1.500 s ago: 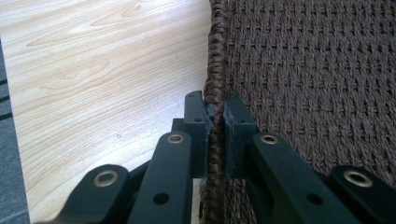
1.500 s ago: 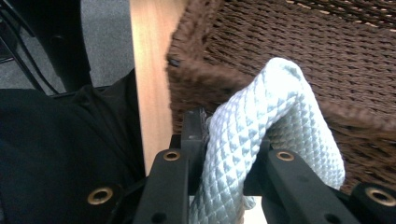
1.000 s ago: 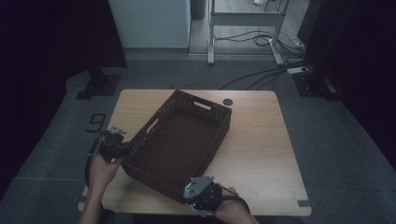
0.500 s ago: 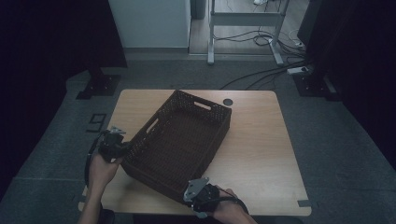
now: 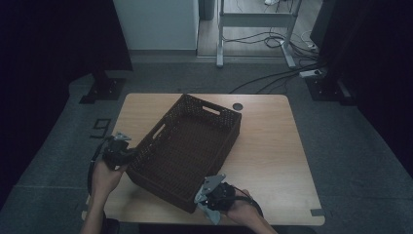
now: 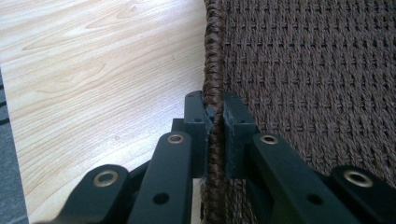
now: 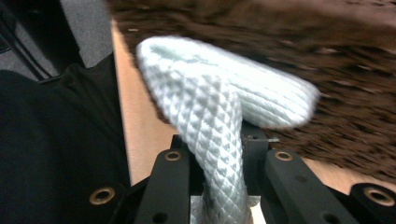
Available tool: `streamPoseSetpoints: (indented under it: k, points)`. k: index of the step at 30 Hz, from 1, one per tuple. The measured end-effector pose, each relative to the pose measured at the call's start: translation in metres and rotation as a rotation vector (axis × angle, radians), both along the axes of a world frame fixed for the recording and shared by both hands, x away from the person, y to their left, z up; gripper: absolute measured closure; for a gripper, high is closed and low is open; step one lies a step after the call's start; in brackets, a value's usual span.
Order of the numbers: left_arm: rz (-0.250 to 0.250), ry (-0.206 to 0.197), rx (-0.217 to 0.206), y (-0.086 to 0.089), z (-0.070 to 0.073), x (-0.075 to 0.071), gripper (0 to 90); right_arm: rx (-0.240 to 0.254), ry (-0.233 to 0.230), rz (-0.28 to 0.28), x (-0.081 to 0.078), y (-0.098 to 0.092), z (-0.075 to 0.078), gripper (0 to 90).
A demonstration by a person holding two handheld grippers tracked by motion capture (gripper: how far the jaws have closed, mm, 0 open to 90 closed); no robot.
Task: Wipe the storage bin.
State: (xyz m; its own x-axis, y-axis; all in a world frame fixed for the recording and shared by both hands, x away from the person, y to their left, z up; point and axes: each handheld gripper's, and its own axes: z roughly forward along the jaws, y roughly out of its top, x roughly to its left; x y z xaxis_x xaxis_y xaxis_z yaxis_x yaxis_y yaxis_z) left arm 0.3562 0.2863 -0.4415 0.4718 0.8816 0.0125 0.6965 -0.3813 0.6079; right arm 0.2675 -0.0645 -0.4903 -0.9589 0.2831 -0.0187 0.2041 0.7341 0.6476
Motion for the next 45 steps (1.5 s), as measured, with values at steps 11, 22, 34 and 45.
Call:
streamPoseSetpoints:
  k: [11, 22, 34, 45]
  points:
    - [-0.007, 0.0, 0.001, 0.0, 0.0, 0.0, 82.4, 0.008, 0.006, -0.076, 0.019, -0.009, 0.001, 76.3]
    - [-0.008, 0.0, 0.002, 0.0, 0.0, 0.0, 82.3, 0.011, 0.018, -0.153, 0.039, -0.021, -0.002, 76.0]
    - [-0.009, -0.002, 0.003, 0.0, 0.0, 0.0, 82.3, 0.001, 0.015, -0.223, 0.06, -0.034, -0.004, 75.7]
    - [-0.011, -0.002, 0.002, 0.001, 0.0, 0.0, 82.3, -0.013, 0.01, -0.276, 0.079, -0.043, -0.003, 75.7]
